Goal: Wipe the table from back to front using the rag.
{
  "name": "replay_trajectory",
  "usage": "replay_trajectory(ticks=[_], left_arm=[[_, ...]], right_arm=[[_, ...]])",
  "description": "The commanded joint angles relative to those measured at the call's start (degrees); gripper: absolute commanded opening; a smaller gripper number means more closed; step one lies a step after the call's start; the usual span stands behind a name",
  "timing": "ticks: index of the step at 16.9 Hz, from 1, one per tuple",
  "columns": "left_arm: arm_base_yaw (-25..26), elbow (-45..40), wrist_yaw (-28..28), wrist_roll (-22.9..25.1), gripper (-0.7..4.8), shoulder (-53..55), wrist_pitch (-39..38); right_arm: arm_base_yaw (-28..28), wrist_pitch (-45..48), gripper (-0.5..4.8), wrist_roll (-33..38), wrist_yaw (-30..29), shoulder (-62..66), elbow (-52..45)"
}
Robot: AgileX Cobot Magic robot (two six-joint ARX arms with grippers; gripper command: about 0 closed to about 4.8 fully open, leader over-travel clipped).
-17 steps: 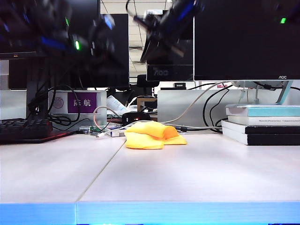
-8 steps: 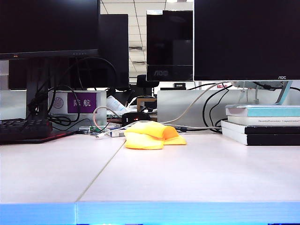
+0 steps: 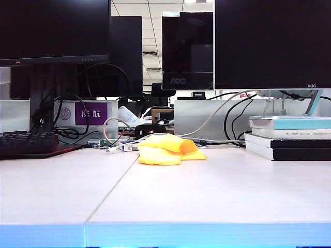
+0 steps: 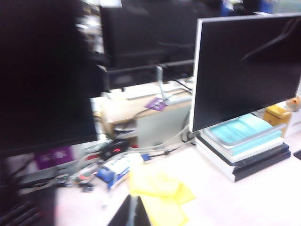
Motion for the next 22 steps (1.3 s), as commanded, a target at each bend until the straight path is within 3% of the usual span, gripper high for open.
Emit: replay_trajectory(ticks=[1, 4, 8, 11, 14, 16, 17, 19, 22], left_arm=[[0.0, -0.1, -1.8, 0.5, -0.06, -7.5, -10.4], [0.0, -3.0, -3.3, 0.5, -0.06, -17.5, -20.5], [0.0, -15.3, -3.1, -1.6, -0.06, -30.3, -19.1], [0.0, -27.6, -3.7, -2.6, -0.06, -37.5, -9.4], [0.0, -44.8, -6.2, -5.4, -0.06, -38.2, 8.0], [0.0, -53.2, -6.4, -5.3, -0.06, -38.2, 16.2], [0.0, -58.5, -9.1, -5.4, -0.06, -38.2, 20.9], [0.0, -62.9, -13.0, -5.4, -0.06, -38.2, 22.5], [0.0, -72.2, -13.0, -5.3, -0.06, -38.2, 28.1]], right_arm=[[0.7, 0.4, -0.01, -0.2, 0.4, -4.3, 0.3], [1.1, 0.3, -0.01, -0.2, 0.3, -9.0, 0.3], [1.1, 0.3, -0.01, 0.5, -1.8, -14.1, 0.2], [1.1, 0.3, -0.01, 1.3, -2.2, -16.8, 0.2], [1.1, 0.2, 0.0, 4.0, -4.1, -18.4, 0.1], [1.1, 0.2, -0.01, 3.8, -5.1, -19.0, -0.1], [1.1, 0.2, -0.01, 2.3, -6.1, -19.0, -0.1], [1.1, 0.2, -0.01, 1.5, -6.1, -19.0, -0.1], [1.1, 0.2, -0.01, 1.5, -6.1, -19.1, -0.1]])
